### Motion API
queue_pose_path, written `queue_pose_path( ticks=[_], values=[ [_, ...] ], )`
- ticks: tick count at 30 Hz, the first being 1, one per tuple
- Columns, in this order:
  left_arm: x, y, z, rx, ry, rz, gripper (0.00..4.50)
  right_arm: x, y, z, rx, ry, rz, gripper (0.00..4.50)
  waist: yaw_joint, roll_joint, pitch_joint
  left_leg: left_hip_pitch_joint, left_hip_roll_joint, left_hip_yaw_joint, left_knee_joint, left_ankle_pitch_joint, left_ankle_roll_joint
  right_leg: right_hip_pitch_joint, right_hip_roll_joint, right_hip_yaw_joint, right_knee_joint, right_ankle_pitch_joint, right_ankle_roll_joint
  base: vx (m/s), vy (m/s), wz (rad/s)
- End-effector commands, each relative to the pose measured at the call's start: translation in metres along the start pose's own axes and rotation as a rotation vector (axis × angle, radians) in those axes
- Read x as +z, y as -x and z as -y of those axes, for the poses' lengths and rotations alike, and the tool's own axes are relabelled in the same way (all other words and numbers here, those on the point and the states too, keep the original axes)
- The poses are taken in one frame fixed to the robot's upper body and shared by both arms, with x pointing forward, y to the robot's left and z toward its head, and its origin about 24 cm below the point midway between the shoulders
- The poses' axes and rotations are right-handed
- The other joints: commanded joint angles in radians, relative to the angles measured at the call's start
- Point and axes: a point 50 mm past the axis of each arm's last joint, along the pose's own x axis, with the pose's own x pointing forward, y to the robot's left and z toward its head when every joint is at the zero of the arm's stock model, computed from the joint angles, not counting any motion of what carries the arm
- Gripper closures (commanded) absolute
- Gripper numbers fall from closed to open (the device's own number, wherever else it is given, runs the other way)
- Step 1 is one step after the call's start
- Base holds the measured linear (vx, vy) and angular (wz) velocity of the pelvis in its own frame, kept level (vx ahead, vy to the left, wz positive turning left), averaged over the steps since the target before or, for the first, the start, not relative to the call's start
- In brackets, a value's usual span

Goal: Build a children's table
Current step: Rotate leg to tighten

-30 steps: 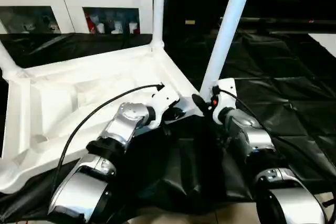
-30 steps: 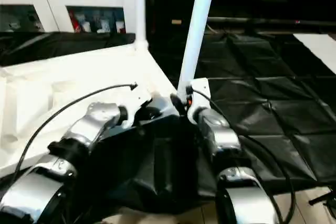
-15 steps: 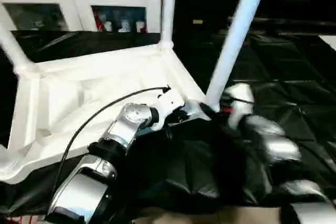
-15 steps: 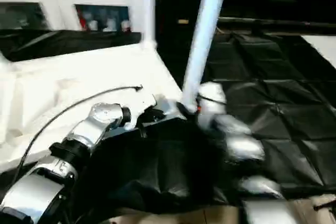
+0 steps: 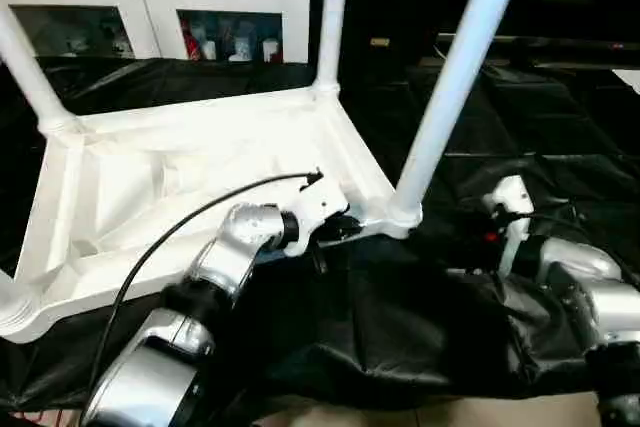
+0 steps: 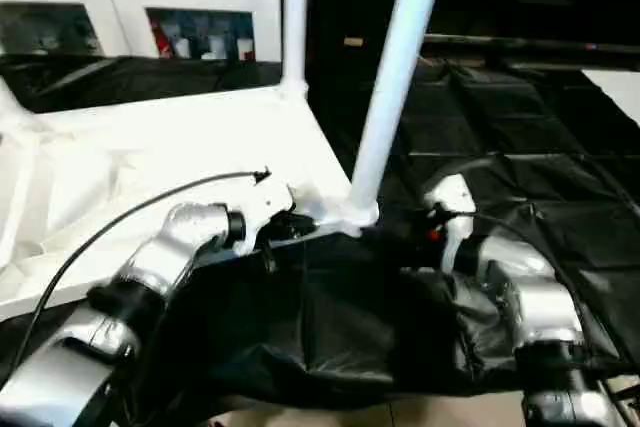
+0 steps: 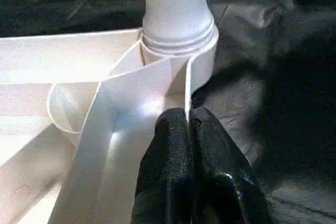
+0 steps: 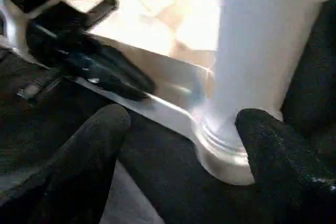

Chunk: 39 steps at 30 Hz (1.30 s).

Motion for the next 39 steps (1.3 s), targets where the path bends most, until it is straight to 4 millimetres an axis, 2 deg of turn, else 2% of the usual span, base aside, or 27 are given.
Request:
queue_pose_path(
  ticks=[1, 2, 3, 4, 5, 6, 9, 10, 12, 13, 14, 15, 16, 17, 18, 20, 22, 24, 25, 26, 27, 29, 31, 32, 35, 36, 39],
  values=[
    [0.005, 0.003, 0.005, -0.014, 0.026, 0.035, 3.95, 0.005, -0.016, -0.011, 0.054, 0.01, 0.016, 0.7, -0.001, -0.025, -0.062, 0.003, 0.026, 0.001, -0.057, -0.163, 0.093, 0.048, -0.045, 0.031, -0.051, -0.216, -0.206, 0.0, 0.0, 0.0],
    [0.005, 0.006, 0.005, -0.006, 0.033, 0.039, 3.88, 0.005, -0.02, -0.014, 0.059, 0.01, 0.019, 0.7, -0.003, -0.028, -0.061, -0.001, 0.025, -0.001, -0.059, -0.164, 0.092, 0.05, -0.045, 0.03, -0.051, -0.218, -0.206, 0.0, 0.0, 0.0],
    [0.005, 0.006, 0.005, -0.006, 0.033, 0.039, 3.74, 0.005, -0.02, -0.014, 0.059, 0.01, 0.019, 0.7, -0.006, -0.022, -0.06, 0.001, 0.025, -0.001, -0.061, -0.177, 0.083, 0.048, -0.045, 0.029, -0.054, -0.236, -0.202, 0.0, 0.0, 0.0],
    [0.005, 0.01, 0.004, 0.009, 0.029, 0.039, 3.6, 0.005, -0.024, -0.016, 0.063, 0.009, 0.021, 0.7, -0.01, -0.026, -0.06, 0.006, 0.026, 0.0, -0.06, -0.191, 0.072, 0.045, -0.044, 0.03, -0.056, -0.237, -0.2, 0.0, 0.0, 0.0],
    [0.004, 0.018, 0.001, 0.041, 0.036, 0.034, 3.53, 0.006, -0.031, -0.018, 0.067, 0.011, 0.028, 0.7, -0.011, -0.032, -0.059, 0.004, 0.026, 0.0, -0.06, -0.193, 0.071, 0.045, -0.044, 0.031, -0.055, -0.232, -0.2, 0.0, 0.0, 0.0],
    [0.003, 0.025, -0.001, 0.056, 0.044, 0.028, 3.48, 0.006, -0.036, -0.019, 0.063, 0.012, 0.033, 0.7, -0.012, -0.032, -0.06, 0.002, 0.029, -0.003, -0.062, -0.186, 0.063, 0.047, -0.046, 0.031, -0.046, -0.216, -0.204, 0.0, 0.0, 0.0],
    [-0.01, 0.064, -0.004, 0.115, 0.1, -0.026, 3.21, 0.011, -0.053, -0.023, 0.024, 0.003, 0.07, 0.7, -0.024, -0.04, -0.058, 0.002, 0.026, 0.0, -0.06, -0.154, 0.054, 0.043, -0.042, 0.033, -0.038, -0.19, -0.207, 0.0, 0.0, 0.0],
    [-0.01, 0.066, -0.004, 0.115, 0.103, -0.029, 3.08, 0.011, -0.054, -0.023, 0.023, 0.0, 0.072, 0.7, -0.025, -0.035, -0.057, 0.004, 0.026, 0.0, -0.06, -0.153, 0.052, 0.041, -0.041, 0.034, -0.038, -0.186, -0.21, 0.0, 0.0, 0.0],
    [-0.015, 0.079, -0.002, 0.118, 0.121, -0.051, 2.9, 0.011, -0.059, -0.024, 0.019, -0.015, 0.082, 0.7, -0.022, -0.038, -0.05, 0.008, 0.025, 0.004, -0.062, -0.17, 0.049, 0.034, -0.037, 0.037, -0.043, -0.204, -0.207, 0.0, 0.0, 0.0],
    [-0.02, 0.101, 0.006, 0.101, 0.168, -0.087, 2.9, 0.013, -0.066, -0.029, 0.041, -0.031, 0.093, 0.7, -0.021, -0.054, -0.05, 0.011, 0.027, 0.006, -0.062, -0.187, 0.04, 0.033, -0.036, 0.035, -0.042, -0.216, -0.203, 0.0, 0.0, 0.0],
    [-0.02, 0.102, 0.007, 0.099, 0.171, -0.089, 2.76, 0.013, -0.067, -0.029, 0.043, -0.033, 0.093, 0.7, -0.021, -0.048, -0.051, 0.01, 0.031, 0.002, -0.063, -0.19, 0.031, 0.036, -0.043, 0.037, -0.031, -0.217, -0.208, 0.0, 0.0, 0.0],
    [-0.021, 0.107, 0.009, 0.092, 0.18, -0.097, 2.67, 0.013, -0.069, -0.031, 0.051, -0.035, 0.095, 0.7, -0.021, -0.042, -0.045, 0.008, 0.028, 0.003, -0.07, -0.208, 0.022, 0.033, -0.037, 0.036, -0.041, -0.256, -0.193, 0.0, 0.0, 0.0],
    [-0.022, 0.127, 0.021, 0.058, 0.227, -0.115, 2.63, 0.013, -0.079, -0.036, 0.071, -0.039, 0.099, 0.7, -0.02, -0.053, -0.047, 0.012, 0.031, 0.0, -0.068, -0.22, 0.01, 0.032, -0.042, 0.037, -0.034, -0.253, -0.198, 0.0, 0.0, 0.0],
    [-0.021, 0.13, 0.023, 0.058, 0.235, -0.117, 2.59, 0.013, -0.081, -0.036, 0.068, -0.042, 0.101, 0.7, -0.025, -0.051, -0.046, 0.005, 0.029, 0.0, -0.072, -0.223, 0.008, 0.035, -0.038, 0.037, -0.033, -0.252, -0.195, 0.0, 0.0, 0.0],
    [-0.021, 0.133, 0.025, 0.056, 0.242, -0.119, 2.53, 0.013, -0.083, -0.037, 0.066, -0.045, 0.102, 0.7, -0.022, -0.047, -0.046, 0.017, 0.029, 0.002, -0.072, -0.234, -0.005, 0.027, -0.035, 0.037, -0.037, -0.253, -0.191, 0.0, 0.0, 0.0],
    [-0.02, 0.143, 0.031, 0.081, 0.253, -0.137, 2.32, 0.014, -0.094, -0.037, 0.033, -0.054, 0.116, 0.7, -0.023, -0.053, -0.045, 0.018, 0.028, 0.003, -0.073, -0.241, -0.015, 0.026, -0.03, 0.037, -0.037, -0.23, -0.192, 0.0, 0.0, 0.0],
    [-0.021, 0.15, 0.033, 0.12, 0.248, -0.146, 2.2, 0.016, -0.104, -0.035, -0.033, -0.072, 0.14, 0.7, -0.022, -0.051, -0.045, 0.018, 0.026, 0.003, -0.075, -0.25, -0.03, 0.026, -0.031, 0.038, -0.036, -0.226, -0.191, 0.0, 0.0, 0.0],
    [-0.016, 0.157, 0.034, 0.192, 0.247, -0.117, 1.91, 0.019, -0.116, -0.032, -0.135, -0.118, 0.173, 0.7, -0.02, -0.039, -0.047, 0.02, 0.024, 0.002, -0.075, -0.251, -0.046, 0.028, -0.033, 0.04, -0.032, -0.21, -0.191, 0.0, 0.0, 0.0],
    [-0.016, 0.157, 0.034, 0.192, 0.247, -0.117, 1.91, 0.019, -0.116, -0.032, -0.135, -0.118, 0.173, 0.7, -0.02, -0.039, -0.047, 0.02, 0.024, 0.002, -0.075, -0.251, -0.046, 0.028, -0.033, 0.04, -0.032, -0.21, -0.191, 0.0, 0.0, 0.0],
    [-0.013, 0.159, 0.033, 0.224, 0.244, -0.094, 1.91, 0.02, -0.12, -0.031, -0.168, -0.134, 0.182, 0.7, -0.021, -0.044, -0.047, 0.019, 0.024, 0.002, -0.074, -0.252, -0.048, 0.029, -0.029, 0.039, -0.033, -0.199, -0.185, 0.0, 0.0, 0.0],
    [-0.01, 0.161, 0.032, 0.24, 0.245, -0.08, 1.83, 0.021, -0.122, -0.03, -0.187, -0.142, 0.187, 0.7, -0.014, -0.038, -0.048, 0.021, 0.022, 0.003, -0.073, -0.248, -0.048, 0.03, -0.027, 0.04, -0.03, -0.177, -0.181, 0.0, 0.0, 0.0],
    [-0.003, 0.165, 0.034, 0.243, 0.252, -0.043, 1.72, 0.022, -0.126, -0.029, -0.236, -0.165, 0.199, 0.7, -0.011, -0.041, -0.048, 0.02, 0.022, 0.005, -0.073, -0.249, -0.053, 0.03, -0.027, 0.04, -0.027, -0.168, -0.178, 0.0, 0.0, 0.0],
    [0.0, 0.167, 0.037, 0.228, 0.267, -0.037, 1.47, 0.022, -0.128, -0.027, -0.265, -0.178, 0.2, 0.7, -0.009, -0.042, -0.048, 0.021, 0.021, 0.005, -0.072, -0.254, -0.056, 0.03, -0.027, 0.04, -0.027, -0.173, -0.175, 0.0, 0.0, 0.0],
    [-0.001, 0.171, 0.044, 0.185, 0.28, -0.07, 1.45, 0.021, -0.13, -0.025, -0.301, -0.167, 0.194, 0.7, -0.007, -0.038, -0.048, 0.021, 0.021, 0.005, -0.072, -0.274, -0.064, 0.028, -0.028, 0.04, -0.027, -0.193, -0.169, 0.0, 0.0, 0.0],
    [-0.003, 0.175, 0.049, 0.158, 0.283, -0.081, 1.32, 0.02, -0.131, -0.021, -0.361, -0.182, 0.192, 0.7, -0.007, -0.038, -0.045, 0.023, 0.019, 0.005, -0.072, -0.305, -0.064, 0.024, -0.025, 0.041, -0.034, -0.249, -0.146, 0.0, 0.0, 0.0],
    [-0.003, 0.175, 0.05, 0.153, 0.296, -0.08, 1.06, 0.02, -0.132, -0.02, -0.366, -0.186, 0.195, 0.7, -0.004, -0.031, -0.045, 0.028, 0.02, 0.006, -0.071, -0.311, -0.068, 0.02, -0.023, 0.042, -0.034, -0.246, -0.142, 0.0, 0.0, 0.0],
    [-0.004, 0.177, 0.056, 0.108, 0.329, -0.103, 1.0, 0.02, -0.132, -0.019, -0.381, -0.174, 0.191, 0.7, -0.004, -0.035, -0.043, 0.022, 0.018, 0.003, -0.072, -0.337, -0.072, 0.022, -0.024, 0.041, -0.033, -0.272, -0.138, 0.0, 0.0, 0.0]
  ],
)
